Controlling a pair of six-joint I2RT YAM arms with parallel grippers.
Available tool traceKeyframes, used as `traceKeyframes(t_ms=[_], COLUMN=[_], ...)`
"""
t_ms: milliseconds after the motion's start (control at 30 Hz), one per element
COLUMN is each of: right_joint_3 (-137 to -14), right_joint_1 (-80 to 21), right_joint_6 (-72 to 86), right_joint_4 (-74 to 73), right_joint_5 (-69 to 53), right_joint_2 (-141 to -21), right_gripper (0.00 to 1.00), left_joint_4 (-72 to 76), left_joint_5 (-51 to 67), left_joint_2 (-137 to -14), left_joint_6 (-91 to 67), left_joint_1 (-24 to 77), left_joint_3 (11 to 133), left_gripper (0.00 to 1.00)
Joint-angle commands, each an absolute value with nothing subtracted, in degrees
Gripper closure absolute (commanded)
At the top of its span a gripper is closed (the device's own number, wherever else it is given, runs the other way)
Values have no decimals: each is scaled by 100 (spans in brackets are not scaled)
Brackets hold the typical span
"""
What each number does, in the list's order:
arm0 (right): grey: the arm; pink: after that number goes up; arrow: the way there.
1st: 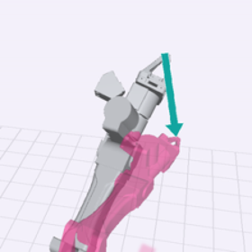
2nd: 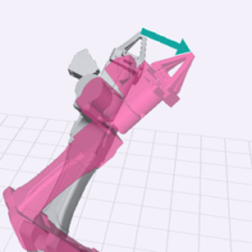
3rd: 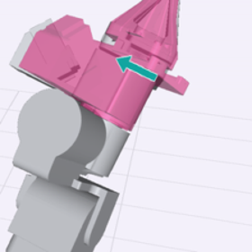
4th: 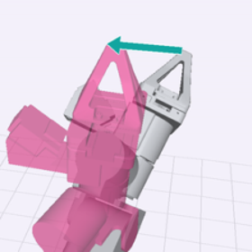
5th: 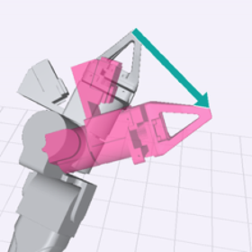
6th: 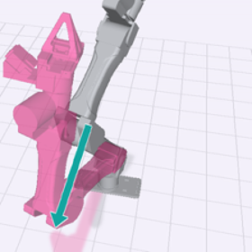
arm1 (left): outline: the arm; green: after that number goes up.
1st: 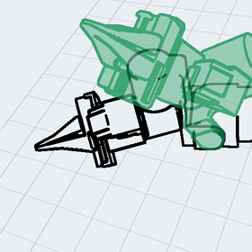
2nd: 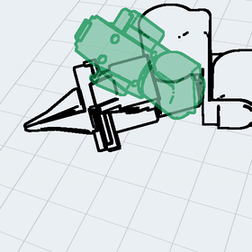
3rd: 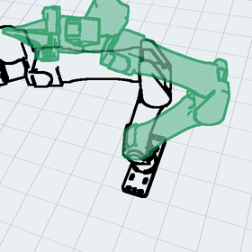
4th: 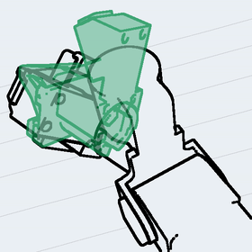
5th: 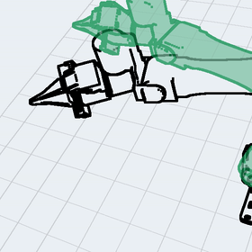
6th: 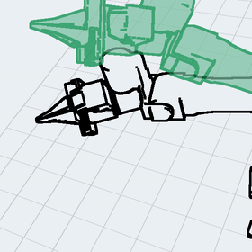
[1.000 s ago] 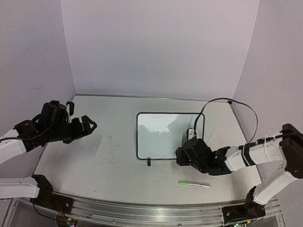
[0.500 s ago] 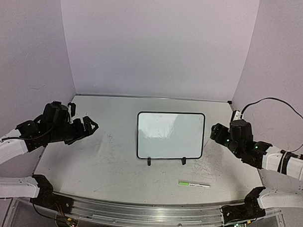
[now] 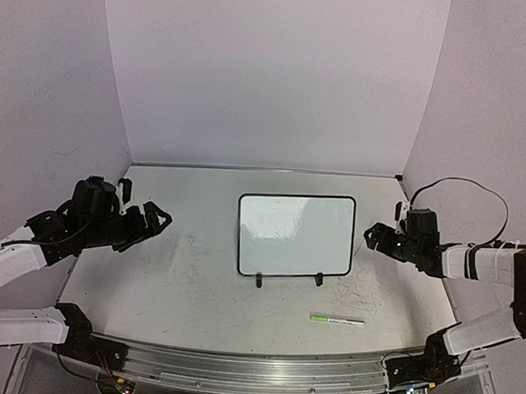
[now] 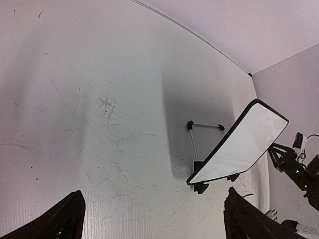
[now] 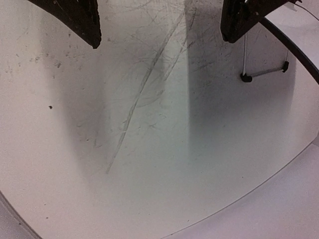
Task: Write a sentence on the whiteboard
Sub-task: Adjust the whiteboard on the whiteboard stand.
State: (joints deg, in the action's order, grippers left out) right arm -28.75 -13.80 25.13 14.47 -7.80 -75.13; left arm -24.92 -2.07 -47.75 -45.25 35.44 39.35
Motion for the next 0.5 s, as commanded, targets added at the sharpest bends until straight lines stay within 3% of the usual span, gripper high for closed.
traceKeyframes(t_ms=[0,233,467], right_joint_3=[-3176,-3402,-3296], right_joint_1=[-1408,-2157,-2160], right_joint_6=[2411,2595,2753], right_joint_4=[2202,2060,1127], right_joint_5=[-1547,-1242,-357], right_joint_2=[-7994,-8075,-7428], right_gripper=[19,20,17], left_joint_4=[-2274,-2164,-2104], left_joint_5=[-147,-164,-141], left_joint_2=[-4727,-4866,-5035], left_joint_6=[-4539,-4505,-4432], left_joint_1=[3552,3553,3551], left_joint_3=[3923,3952,4034], left_gripper=[2,2,2])
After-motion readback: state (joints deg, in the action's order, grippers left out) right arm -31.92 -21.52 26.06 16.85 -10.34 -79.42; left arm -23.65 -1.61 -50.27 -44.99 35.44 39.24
